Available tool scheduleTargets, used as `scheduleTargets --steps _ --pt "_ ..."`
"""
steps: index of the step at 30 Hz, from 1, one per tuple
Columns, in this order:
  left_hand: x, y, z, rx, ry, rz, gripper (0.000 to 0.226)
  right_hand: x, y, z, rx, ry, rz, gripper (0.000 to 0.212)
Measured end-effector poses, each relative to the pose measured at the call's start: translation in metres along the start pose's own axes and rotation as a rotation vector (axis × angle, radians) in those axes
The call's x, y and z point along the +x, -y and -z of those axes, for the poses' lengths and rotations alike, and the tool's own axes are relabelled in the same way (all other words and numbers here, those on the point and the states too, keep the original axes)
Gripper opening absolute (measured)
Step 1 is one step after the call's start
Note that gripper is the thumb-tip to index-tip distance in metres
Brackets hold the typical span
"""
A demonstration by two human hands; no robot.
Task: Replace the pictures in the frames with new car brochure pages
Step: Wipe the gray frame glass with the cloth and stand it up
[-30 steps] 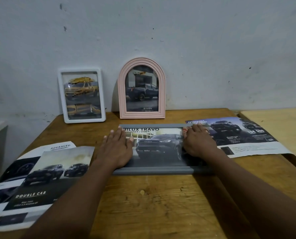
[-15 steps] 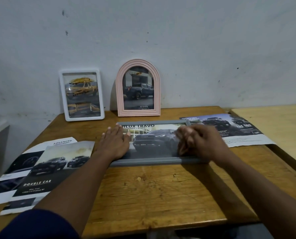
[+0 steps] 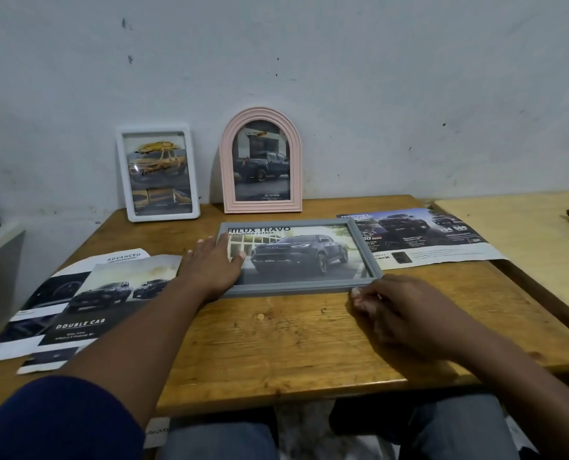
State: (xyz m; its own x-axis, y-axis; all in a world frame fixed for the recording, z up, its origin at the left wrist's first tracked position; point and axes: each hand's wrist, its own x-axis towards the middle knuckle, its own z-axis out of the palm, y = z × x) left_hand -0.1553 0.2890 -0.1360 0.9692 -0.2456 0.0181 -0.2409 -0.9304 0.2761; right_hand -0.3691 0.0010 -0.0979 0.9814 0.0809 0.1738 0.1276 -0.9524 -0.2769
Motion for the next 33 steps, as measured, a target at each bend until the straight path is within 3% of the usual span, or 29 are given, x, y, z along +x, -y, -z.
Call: scheduleTargets --steps 2,5,9,15,22,27,33 --pt "-0.007 0.0 0.002 -0.004 0.016 0.008 0.072 -0.009 -0.002 -0.008 -0.04 -0.004 0.032 0.031" --pt "-0.011 0.0 0.004 -0.022 0.015 0.021 0.074 -0.007 0.0 0.005 0.122 0.023 -0.07 0.025" --pt "-0.013 -0.002 0.009 -0.085 -0.015 0.055 0.074 0.039 -0.021 0.017 0.23 -0.174 -0.328 0.031" --pt "-0.009 -0.009 0.023 -0.203 -0.085 0.111 0.041 0.109 -0.024 0.012 0.257 0.076 -0.592 0.025" --pt "-0.002 -0.016 0.029 -0.509 -0.149 0.217 0.043 0.136 -0.016 0.002 0.335 0.081 -0.686 0.045" --pt "-0.001 -0.017 0.038 -0.686 -0.256 0.225 0.05 0.14 -0.014 0.012 0.408 -0.048 -0.703 0.021" --pt "0.002 -0.035 0.062 -0.895 -0.429 0.129 0.049 0.139 -0.027 0.049 0.506 -0.237 -0.609 0.019"
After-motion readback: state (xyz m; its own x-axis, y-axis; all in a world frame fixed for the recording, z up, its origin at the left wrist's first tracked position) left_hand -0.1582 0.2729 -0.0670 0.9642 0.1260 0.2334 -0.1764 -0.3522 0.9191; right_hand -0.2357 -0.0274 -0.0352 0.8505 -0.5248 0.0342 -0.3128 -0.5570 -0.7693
